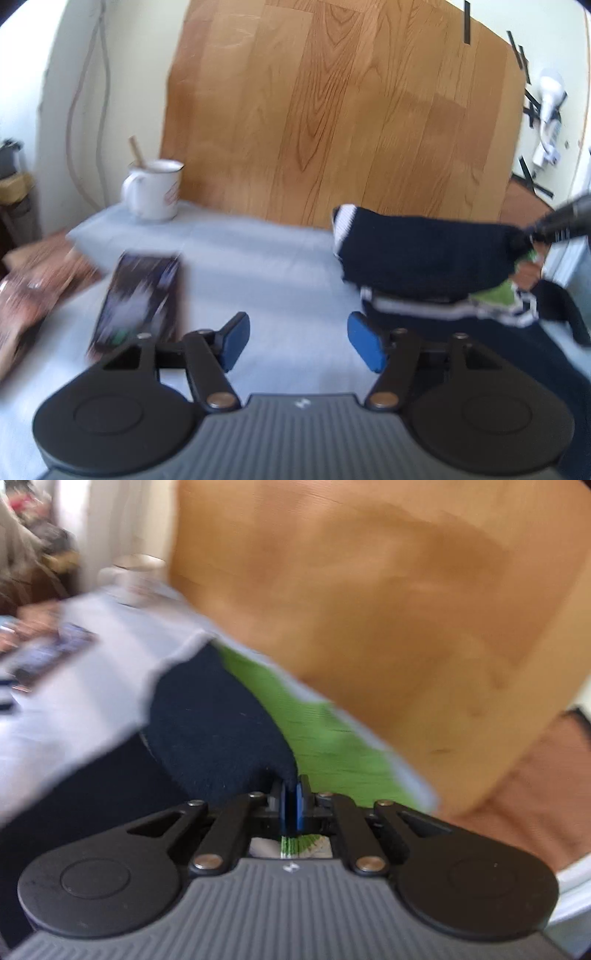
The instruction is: Fold small clothes
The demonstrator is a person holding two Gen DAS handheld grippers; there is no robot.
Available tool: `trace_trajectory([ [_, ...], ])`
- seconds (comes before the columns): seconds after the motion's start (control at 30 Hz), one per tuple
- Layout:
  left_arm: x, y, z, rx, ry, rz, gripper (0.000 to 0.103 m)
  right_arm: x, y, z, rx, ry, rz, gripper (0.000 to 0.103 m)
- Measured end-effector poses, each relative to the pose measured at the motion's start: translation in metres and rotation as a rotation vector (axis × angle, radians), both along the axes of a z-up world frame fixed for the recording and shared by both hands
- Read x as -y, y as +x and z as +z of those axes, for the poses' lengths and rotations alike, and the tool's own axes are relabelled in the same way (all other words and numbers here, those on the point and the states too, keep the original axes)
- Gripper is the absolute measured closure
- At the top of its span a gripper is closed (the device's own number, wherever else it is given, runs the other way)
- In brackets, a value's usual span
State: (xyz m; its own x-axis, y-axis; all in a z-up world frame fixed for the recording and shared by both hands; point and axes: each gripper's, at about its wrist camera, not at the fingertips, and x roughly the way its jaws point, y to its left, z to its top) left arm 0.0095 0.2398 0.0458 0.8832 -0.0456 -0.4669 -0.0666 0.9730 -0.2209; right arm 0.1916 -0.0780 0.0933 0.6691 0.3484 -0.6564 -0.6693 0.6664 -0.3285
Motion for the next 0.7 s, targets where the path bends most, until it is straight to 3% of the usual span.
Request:
trace_trajectory([
  [0.13, 0.012, 0.075, 0.014, 0.004, -0.020, -0.017, 0.040, 0.011, 0.040, -0.013, 0.065, -0.027, -0.034, 0.095],
  [0.4, 0.045, 0.221, -0.015, -0.170, -0.137, -0.057, 0.037, 0.005, 0.105, -0.042, 0.067, -0.027, -0.066, 0.095],
  [0.47, 0.053, 0.240, -0.027, -0.211, -0.147, -0.048, 0.044, 0.010, 0.114, -0.050, 0.048, -0.020, -0.091, 0.095],
  [0.5, 0.057, 0.248, -0.035, -0.234, -0.136, -0.035, 0.072, 0.014, 0.120, -0.056, 0.032, -0.010, -0.101, 0.095],
  [0.53, 0.060, 0.254, -0.043, -0.260, -0.126, -0.029, 0.093, 0.018, 0.125, -0.061, 0.012, 0.007, -0.113, 0.094],
  [0.63, 0.066, 0.249, -0.051, -0.212, -0.081, 0.017, 0.094, 0.028, 0.137, -0.080, -0.076, 0.044, -0.154, 0.094],
  [0.7, 0.068, 0.242, -0.046, -0.154, -0.062, 0.056, 0.094, 0.033, 0.131, -0.083, -0.081, 0.072, -0.155, 0.094],
])
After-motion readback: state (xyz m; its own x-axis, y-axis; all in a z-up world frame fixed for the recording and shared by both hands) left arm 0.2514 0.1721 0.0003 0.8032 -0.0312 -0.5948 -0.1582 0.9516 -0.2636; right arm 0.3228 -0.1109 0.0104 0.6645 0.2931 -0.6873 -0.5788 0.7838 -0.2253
